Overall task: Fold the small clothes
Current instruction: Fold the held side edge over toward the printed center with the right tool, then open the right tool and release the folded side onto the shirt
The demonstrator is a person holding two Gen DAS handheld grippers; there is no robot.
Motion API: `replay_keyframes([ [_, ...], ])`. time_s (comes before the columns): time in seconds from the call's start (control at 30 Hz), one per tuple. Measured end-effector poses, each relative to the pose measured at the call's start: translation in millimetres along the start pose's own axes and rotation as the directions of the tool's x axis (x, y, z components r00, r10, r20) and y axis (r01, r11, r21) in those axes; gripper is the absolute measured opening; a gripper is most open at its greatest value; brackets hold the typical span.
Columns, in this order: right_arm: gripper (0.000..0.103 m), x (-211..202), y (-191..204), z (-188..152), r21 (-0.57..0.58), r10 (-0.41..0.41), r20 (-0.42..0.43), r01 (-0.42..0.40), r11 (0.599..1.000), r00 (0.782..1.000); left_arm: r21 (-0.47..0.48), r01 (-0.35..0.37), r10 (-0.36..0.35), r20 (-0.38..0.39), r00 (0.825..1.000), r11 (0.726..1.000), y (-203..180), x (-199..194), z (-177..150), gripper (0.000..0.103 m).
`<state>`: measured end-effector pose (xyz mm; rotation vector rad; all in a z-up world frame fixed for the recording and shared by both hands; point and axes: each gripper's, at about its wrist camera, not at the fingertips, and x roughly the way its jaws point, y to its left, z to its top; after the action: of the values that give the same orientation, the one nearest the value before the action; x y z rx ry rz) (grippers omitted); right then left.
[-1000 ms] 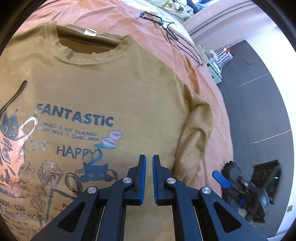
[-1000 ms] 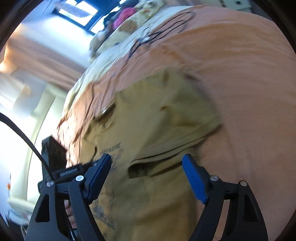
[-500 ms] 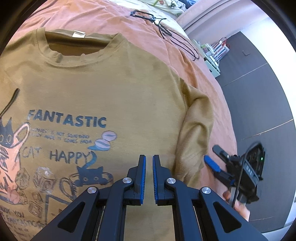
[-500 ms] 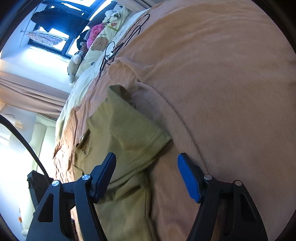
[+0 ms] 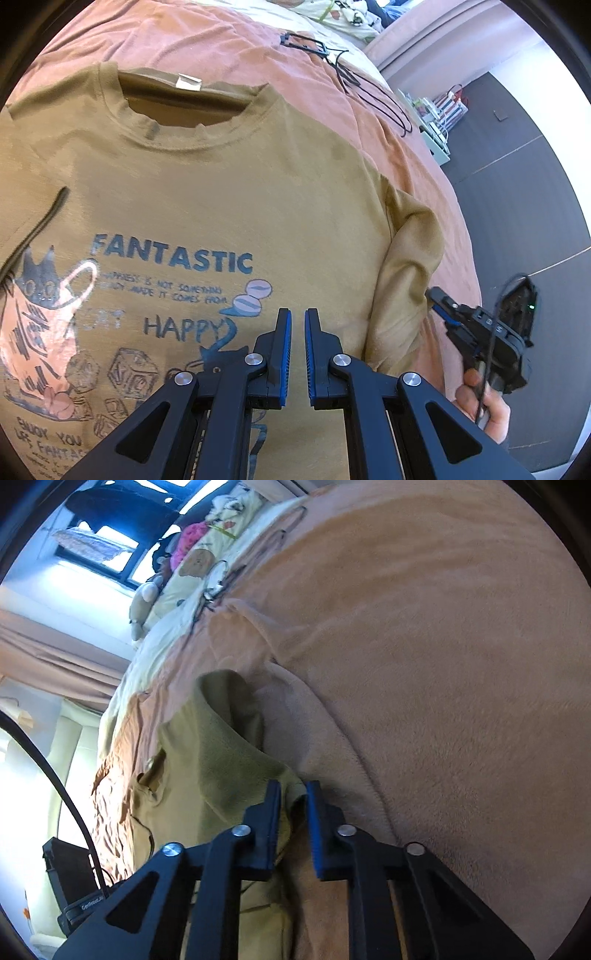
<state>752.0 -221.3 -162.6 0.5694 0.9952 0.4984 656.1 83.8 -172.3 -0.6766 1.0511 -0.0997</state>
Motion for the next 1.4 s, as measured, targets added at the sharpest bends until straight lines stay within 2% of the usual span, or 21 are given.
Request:
replay_keyframes([
  [0.27,0.002,-15,66,-10,-0.180,0.066,0.019,-0.061,0.982,0.998,-0.005,0.015,-0.015,0.008,1.000,1.000,1,-11,0,0.006],
  [0.47,0.001,-11,97,-14,-0.235,0.109,0.007,-0.104,0.966,0.994,-0.014,0.009,-0.009,0.032,0.999,1.000,12,-24,4,0.006],
  [0.67,0.001,12,131,-14,-0.291,0.152,-0.030,-0.154,0.944,0.988,-0.036,0.007,-0.006,0.044,0.999,0.999,27,-28,8,0.006],
  [1.03,0.001,65,153,-19,-0.315,0.155,-0.089,-0.175,0.933,0.984,-0.051,-0.008,0.010,0.043,0.999,0.999,48,-28,12,0.006],
  [1.13,0.001,89,160,-20,-0.336,0.084,-0.110,-0.116,0.935,0.990,-0.052,-0.014,0.016,0.039,0.999,0.999,51,-26,13,0.006],
  [1.17,0.002,94,159,-19,-0.323,0.083,-0.131,-0.121,0.939,0.988,-0.051,-0.013,0.015,0.037,0.999,0.999,52,-26,13,0.006],
  [1.23,0.008,95,159,-19,-0.313,0.095,-0.141,-0.135,0.940,0.985,-0.051,-0.012,0.013,0.034,0.999,0.999,53,-25,13,0.006],
  [1.3,0.045,91,158,-17,-0.308,0.100,-0.132,-0.136,0.942,0.986,-0.052,-0.014,0.015,0.031,0.999,0.999,52,-23,13,0.007],
  [1.33,0.074,80,154,-16,-0.308,0.095,-0.090,-0.119,0.944,0.991,-0.053,-0.016,0.018,0.028,0.999,0.998,52,-22,13,0.009],
  [1.37,0.078,71,152,-15,-0.315,0.101,-0.064,-0.116,0.942,0.993,-0.055,-0.012,0.014,0.026,1.000,0.998,51,-21,12,0.014],
  [1.4,0.078,68,151,-18,-0.320,0.105,-0.065,-0.121,0.940,0.992,-0.057,-0.010,0.011,0.024,1.000,0.998,50,-19,12,0.019],
])
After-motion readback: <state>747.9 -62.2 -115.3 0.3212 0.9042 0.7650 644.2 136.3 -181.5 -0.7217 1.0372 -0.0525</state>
